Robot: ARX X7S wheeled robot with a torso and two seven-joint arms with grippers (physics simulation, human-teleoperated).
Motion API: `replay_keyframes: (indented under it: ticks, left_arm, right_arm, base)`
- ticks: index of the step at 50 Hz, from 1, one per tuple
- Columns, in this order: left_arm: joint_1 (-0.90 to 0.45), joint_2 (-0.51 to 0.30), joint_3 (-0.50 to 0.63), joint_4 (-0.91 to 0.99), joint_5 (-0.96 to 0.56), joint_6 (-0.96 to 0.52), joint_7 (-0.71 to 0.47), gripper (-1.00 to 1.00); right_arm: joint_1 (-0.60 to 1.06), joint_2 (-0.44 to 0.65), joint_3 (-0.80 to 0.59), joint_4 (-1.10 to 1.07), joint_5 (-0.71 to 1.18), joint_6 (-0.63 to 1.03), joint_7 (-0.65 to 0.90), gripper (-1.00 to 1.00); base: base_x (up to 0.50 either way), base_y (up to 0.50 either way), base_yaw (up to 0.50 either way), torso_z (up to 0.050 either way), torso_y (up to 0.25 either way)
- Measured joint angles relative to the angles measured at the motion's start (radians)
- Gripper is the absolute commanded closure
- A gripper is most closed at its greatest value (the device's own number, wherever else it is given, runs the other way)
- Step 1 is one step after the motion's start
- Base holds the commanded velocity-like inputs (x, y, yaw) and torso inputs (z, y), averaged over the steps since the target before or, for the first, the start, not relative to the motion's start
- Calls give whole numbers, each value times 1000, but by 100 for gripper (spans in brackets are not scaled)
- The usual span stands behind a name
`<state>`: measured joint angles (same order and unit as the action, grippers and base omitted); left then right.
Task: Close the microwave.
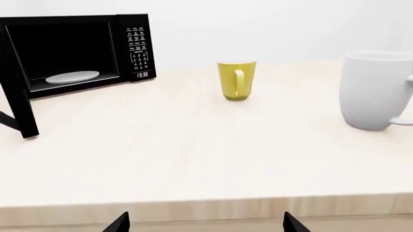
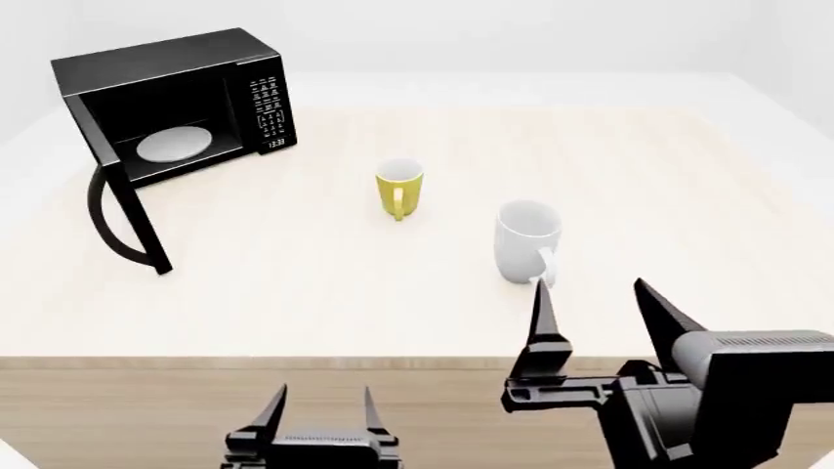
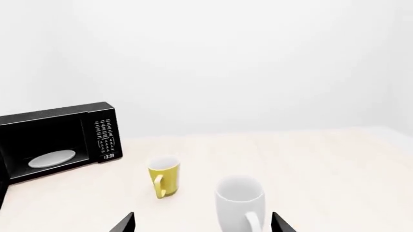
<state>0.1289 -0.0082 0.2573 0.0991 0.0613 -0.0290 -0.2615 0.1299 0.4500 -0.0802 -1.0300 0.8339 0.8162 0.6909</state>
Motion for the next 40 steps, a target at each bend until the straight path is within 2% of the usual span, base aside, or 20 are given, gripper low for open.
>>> replay_keyframes:
  ticks: [19,33,40]
  left_arm:
    - [11,7,12,11,11,-9,-13,-100]
    - [13,8,14,12,13,-10,-15,-100]
    - [12,8,15,12,13,-10,-15,-100]
  right_arm:
    - [127,250,-207,-13,200,-217,267,-100]
    - [197,381,-387,-12,203,-407,340,-100]
    - [219,410,-436,-7,193,-447,356,-100]
  base:
    - [0,0,0,0,0]
    - [481,0,0,0,0]
    - [0,110,0,0,0]
